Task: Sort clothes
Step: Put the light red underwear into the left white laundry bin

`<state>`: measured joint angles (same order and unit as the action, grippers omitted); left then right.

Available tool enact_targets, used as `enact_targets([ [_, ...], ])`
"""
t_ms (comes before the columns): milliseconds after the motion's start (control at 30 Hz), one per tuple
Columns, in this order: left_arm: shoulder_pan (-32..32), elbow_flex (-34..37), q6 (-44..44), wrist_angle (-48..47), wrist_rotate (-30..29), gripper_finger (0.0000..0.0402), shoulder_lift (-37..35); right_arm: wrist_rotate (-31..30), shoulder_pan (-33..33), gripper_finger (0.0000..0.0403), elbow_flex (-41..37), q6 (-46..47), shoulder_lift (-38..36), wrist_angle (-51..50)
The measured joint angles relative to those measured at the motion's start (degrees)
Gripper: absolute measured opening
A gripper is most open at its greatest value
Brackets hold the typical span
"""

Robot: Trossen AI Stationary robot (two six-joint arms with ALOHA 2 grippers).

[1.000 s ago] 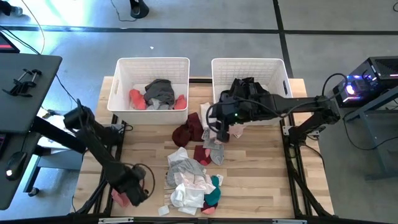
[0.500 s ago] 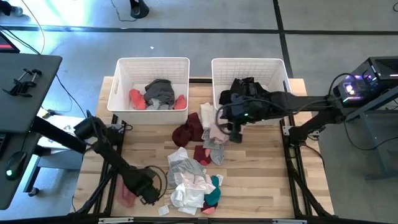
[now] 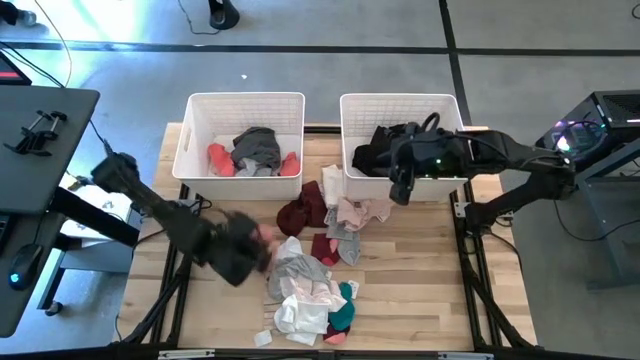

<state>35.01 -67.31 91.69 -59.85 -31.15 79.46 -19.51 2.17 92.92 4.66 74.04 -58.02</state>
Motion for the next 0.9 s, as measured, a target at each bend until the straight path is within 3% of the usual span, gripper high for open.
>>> enact_targets([
  [133, -4.49, -5.18, -9.51, 2.23, -17.83, 0.0008, -5.85, 0.05, -0.05, 0.0129, 0.0, 1.23, 0.22, 0.0],
  [200, -7.87, -7.45, -17.87, 3.47, -22.19, 0.0008, -8.19, 0.09, -0.04, 0.0129, 0.0, 2.28, 0.37, 0.04],
  [267, -12.22, -9.39, -26.41, 4.42, -22.87, 0.0007, -10.14, 0.14, -0.05, 0.0129, 0.0, 3.2, 0.54, 0.26],
  [400, -22.84, -11.03, -40.52, 4.34, -19.44, 0.0006, -13.56, 0.04, -0.07, 0.0129, 0.0, 4.85, 0.76, 1.17],
  [567, -37.94, -11.03, -52.3, 1.34, -9.6, 0.0007, -15.62, -2.01, -0.07, 0.0129, 0.0, 8.9, 1.8, 4.16],
  [900, -59.98, -9.69, -71.58, -6.12, 2.49, 0.0044, -11.03, -2.07, -0.07, 0.0129, 0.0, 15.05, 8.07, 11.33],
])
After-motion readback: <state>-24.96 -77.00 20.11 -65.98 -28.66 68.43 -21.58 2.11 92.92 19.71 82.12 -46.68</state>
